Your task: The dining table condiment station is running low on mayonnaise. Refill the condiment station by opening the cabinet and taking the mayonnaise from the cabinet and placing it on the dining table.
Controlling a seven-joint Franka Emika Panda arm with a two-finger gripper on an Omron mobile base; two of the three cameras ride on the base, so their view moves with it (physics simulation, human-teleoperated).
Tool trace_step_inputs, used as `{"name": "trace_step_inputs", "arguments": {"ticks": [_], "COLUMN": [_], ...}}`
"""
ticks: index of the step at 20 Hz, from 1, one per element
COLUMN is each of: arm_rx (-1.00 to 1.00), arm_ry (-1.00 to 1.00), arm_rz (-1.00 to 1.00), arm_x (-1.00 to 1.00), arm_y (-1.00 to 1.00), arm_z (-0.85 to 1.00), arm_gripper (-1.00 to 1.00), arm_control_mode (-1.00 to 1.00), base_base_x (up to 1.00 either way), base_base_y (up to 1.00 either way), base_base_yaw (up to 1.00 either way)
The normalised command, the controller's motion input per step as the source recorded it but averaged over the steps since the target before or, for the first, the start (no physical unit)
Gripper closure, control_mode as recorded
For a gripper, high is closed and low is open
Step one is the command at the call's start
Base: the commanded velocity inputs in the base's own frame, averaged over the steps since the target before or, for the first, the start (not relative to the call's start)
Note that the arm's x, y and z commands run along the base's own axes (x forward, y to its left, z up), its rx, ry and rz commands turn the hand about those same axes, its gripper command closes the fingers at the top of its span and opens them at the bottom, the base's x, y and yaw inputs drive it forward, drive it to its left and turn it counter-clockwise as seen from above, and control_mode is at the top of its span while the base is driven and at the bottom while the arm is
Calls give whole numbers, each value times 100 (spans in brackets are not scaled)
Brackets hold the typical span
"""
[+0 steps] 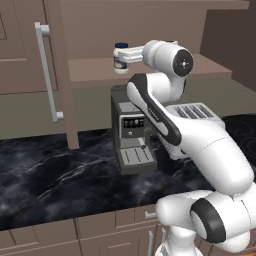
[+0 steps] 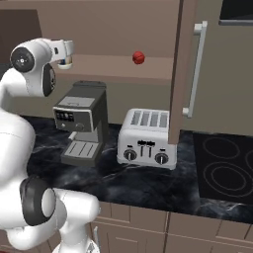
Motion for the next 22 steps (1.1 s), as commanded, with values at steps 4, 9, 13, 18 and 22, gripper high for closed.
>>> {"name": "trace_step_inputs", "arguments": {"ticks": [4, 9, 13, 18, 22], "arm_rx": [0, 0, 0, 0, 0], "arm_ry": [0, 0, 0, 2, 0], "arm_rz": [0, 0, 0, 0, 0], "arm_x": [49, 39, 27, 24, 15], "arm_y": [9, 10, 27, 21, 0], "arm_z": [0, 0, 0, 0, 0], "arm_gripper": [-100, -100, -100, -100, -100], "arm_control_mode": [-100, -100, -100, -100, -100], "base_base_x": [0, 0, 0, 0, 0], "base_base_y": [0, 0, 0, 0, 0], "base_base_yaw": [0, 0, 0, 0, 0]}}
